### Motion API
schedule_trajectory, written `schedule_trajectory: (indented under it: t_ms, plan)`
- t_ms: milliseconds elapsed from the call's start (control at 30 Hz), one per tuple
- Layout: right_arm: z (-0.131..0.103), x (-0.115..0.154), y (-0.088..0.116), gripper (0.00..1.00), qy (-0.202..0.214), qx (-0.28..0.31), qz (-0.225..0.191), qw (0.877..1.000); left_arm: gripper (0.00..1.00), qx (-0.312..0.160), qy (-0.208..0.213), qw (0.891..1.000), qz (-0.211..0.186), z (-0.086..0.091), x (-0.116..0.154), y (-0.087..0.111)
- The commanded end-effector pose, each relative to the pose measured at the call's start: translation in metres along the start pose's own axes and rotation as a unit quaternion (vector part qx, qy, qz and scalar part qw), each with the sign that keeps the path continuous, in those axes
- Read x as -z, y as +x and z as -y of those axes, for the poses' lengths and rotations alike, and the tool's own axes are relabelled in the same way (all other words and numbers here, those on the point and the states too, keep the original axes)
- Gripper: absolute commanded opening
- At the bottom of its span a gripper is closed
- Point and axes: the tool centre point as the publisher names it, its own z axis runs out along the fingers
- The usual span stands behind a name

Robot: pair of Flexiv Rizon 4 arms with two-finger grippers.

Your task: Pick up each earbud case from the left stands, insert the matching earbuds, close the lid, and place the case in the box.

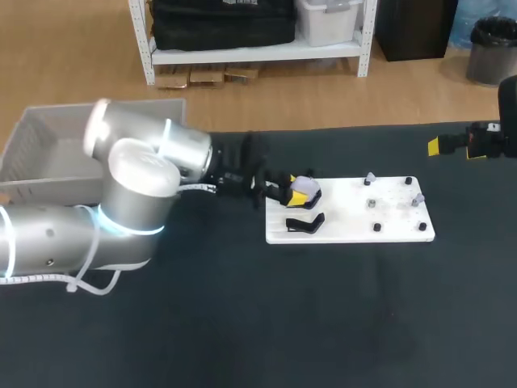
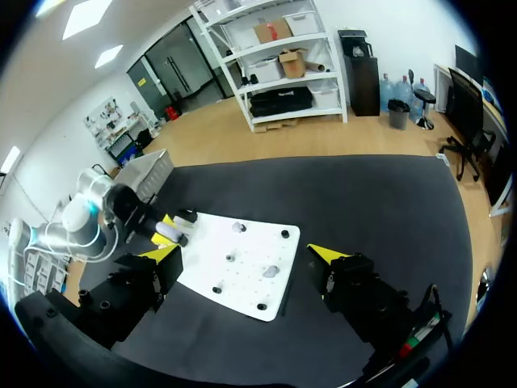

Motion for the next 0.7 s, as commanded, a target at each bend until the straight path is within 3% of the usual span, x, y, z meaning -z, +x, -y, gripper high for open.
schedule_trajectory:
  t_ms: [33,100,333,700]
  plan:
    - [0.001,0.000,0.000,1.00,-0.001,0.000,0.000,1.000,0.00,-0.005,-0.012,1.000,0.013,0.007,0.012,-0.007]
    - [0.001,0.000,0.000,1.00,-0.001,0.000,0.000,1.000,0.00,-0.005,-0.014,1.000,0.019,0.007,0.017,-0.014]
    - [-0.050,-0.043,0.008,1.00,-0.003,0.035,-0.094,0.995,0.00,-0.013,-0.019,1.000,0.019,0.009,0.020,-0.038]
    - [-0.086,-0.083,0.025,1.00,-0.043,0.039,-0.122,0.991,0.00,-0.057,-0.055,0.997,0.013,0.023,0.015,-0.085]
